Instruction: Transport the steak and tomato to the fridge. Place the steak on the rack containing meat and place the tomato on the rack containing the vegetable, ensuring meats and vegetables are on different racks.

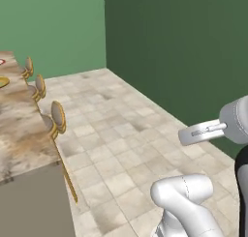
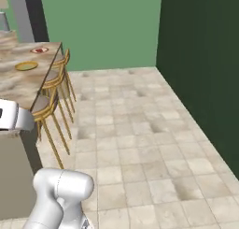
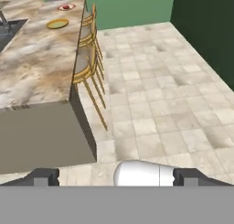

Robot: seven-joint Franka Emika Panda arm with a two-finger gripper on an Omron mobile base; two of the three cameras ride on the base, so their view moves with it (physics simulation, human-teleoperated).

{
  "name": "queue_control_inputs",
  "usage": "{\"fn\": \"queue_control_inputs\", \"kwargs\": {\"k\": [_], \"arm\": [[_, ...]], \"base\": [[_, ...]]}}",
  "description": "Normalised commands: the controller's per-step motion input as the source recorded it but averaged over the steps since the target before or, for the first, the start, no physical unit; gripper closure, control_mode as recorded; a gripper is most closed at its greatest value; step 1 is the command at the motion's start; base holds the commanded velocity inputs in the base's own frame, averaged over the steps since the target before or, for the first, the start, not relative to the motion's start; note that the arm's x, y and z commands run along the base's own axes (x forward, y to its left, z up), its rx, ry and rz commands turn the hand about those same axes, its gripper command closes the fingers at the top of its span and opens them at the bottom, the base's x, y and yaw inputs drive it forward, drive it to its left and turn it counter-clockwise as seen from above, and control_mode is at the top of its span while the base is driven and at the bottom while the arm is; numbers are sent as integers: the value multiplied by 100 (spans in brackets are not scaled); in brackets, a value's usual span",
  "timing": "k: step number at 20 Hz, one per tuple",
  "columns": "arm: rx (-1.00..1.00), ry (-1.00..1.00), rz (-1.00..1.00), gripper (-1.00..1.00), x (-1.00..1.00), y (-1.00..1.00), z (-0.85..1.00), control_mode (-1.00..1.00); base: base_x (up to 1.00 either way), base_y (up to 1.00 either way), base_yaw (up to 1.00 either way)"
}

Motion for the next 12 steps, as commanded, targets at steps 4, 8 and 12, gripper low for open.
{"fn": "queue_control_inputs", "kwargs": {"k": [4,8,12], "arm": [[0,0,0,-100,0,0,0,100],[0,0,0,-100,0,0,0,100],[0,0,0,-100,0,0,0,100]], "base": [[100,-96,44],[100,-92,44],[100,-90,45]]}}
